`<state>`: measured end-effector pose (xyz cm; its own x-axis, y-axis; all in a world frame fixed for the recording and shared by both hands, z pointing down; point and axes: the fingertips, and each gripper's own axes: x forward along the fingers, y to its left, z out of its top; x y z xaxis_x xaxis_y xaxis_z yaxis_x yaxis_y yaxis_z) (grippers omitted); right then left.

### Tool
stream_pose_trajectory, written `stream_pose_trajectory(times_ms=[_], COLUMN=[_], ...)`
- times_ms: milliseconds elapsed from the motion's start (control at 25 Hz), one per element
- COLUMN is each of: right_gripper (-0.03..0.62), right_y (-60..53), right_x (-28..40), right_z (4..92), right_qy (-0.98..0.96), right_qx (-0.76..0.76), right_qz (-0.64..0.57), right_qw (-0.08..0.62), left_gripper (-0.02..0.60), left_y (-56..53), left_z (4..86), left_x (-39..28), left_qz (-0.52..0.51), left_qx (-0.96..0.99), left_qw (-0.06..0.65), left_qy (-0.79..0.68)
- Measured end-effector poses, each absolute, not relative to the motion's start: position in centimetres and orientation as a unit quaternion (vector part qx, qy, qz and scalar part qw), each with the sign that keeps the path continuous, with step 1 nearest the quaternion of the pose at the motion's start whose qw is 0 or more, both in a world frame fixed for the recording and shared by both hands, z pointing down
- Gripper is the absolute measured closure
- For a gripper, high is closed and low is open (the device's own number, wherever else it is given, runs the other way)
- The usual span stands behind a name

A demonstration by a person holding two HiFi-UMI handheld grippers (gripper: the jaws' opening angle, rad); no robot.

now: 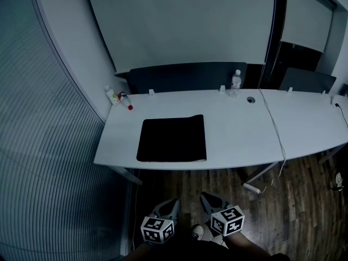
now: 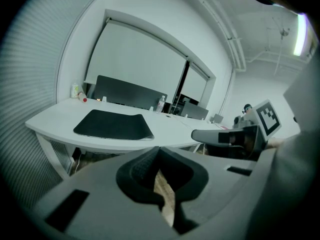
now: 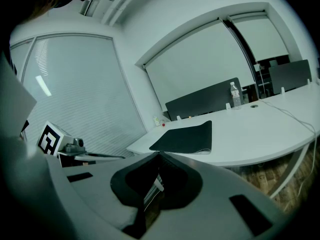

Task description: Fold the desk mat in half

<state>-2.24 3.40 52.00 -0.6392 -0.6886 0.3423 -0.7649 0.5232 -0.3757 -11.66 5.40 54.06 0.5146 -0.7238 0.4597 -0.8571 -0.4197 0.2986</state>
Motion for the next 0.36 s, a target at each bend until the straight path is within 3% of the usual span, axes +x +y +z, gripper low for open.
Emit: stream_pose_trajectory(times_ms=[360], right_gripper=[0.572], right_y=[3.86], right_x=[-2.96], right_z=[52.0], right_qy=[-0.87], right_qx=[0.416], right_qz=[0.251], right_qw=[0.077], left_gripper=[0.575], left_y=[6.02], left_z=[54.43], left_x=[-12.53], left_qz=[0.131], left_qx=[0.83], left_qw=[0.254], left_qy=[-0.48])
